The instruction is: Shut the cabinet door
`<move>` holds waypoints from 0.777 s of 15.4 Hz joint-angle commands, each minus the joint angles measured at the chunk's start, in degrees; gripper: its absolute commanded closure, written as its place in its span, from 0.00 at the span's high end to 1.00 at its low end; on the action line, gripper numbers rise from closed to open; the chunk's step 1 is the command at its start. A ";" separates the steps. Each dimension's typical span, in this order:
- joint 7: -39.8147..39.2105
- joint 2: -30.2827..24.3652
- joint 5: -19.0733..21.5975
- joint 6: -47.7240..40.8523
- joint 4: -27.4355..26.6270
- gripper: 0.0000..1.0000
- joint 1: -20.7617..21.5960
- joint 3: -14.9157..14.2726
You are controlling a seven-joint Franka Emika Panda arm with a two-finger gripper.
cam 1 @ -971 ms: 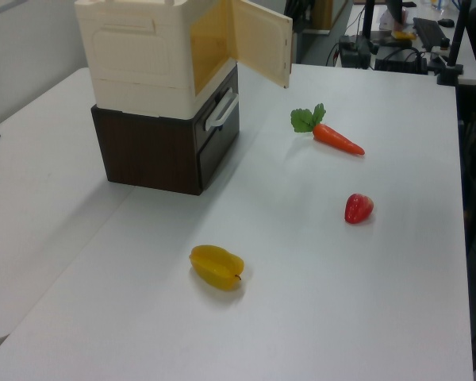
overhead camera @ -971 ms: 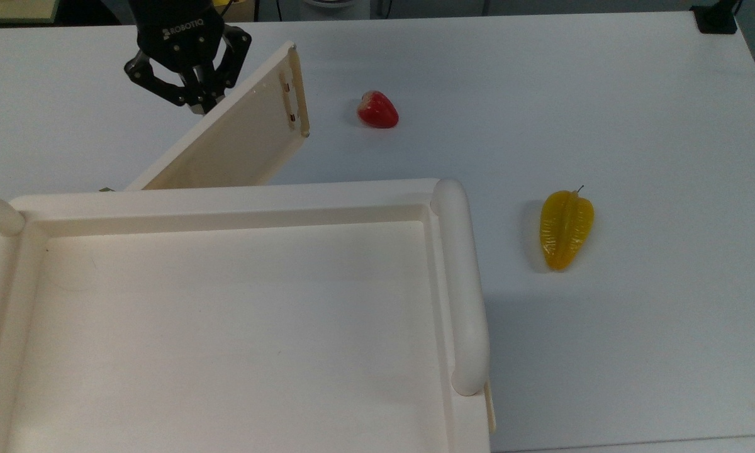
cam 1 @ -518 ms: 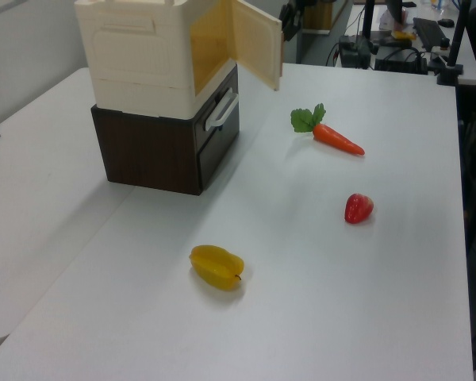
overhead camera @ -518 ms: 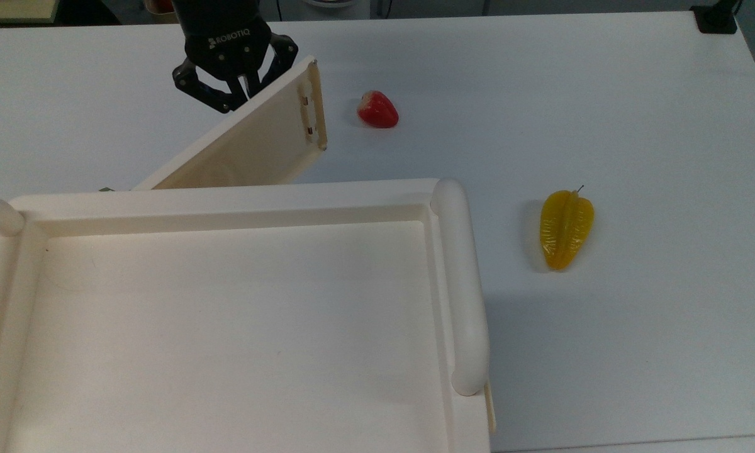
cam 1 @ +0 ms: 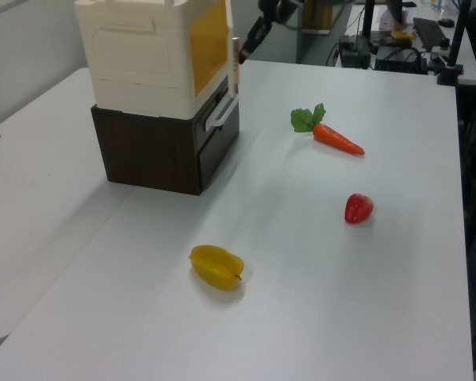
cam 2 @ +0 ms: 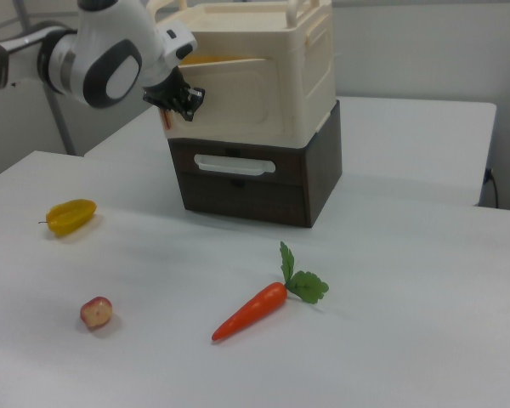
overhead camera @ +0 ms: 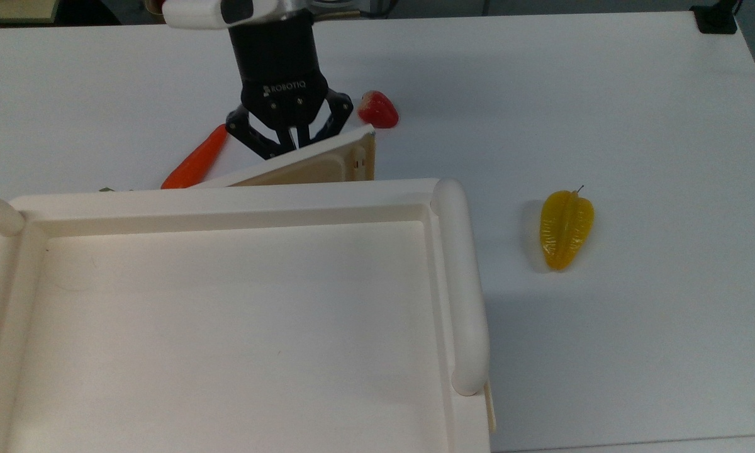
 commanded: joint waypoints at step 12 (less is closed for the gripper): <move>14.59 5.55 0.15 19.13 0.96 0.00 2.62 -0.08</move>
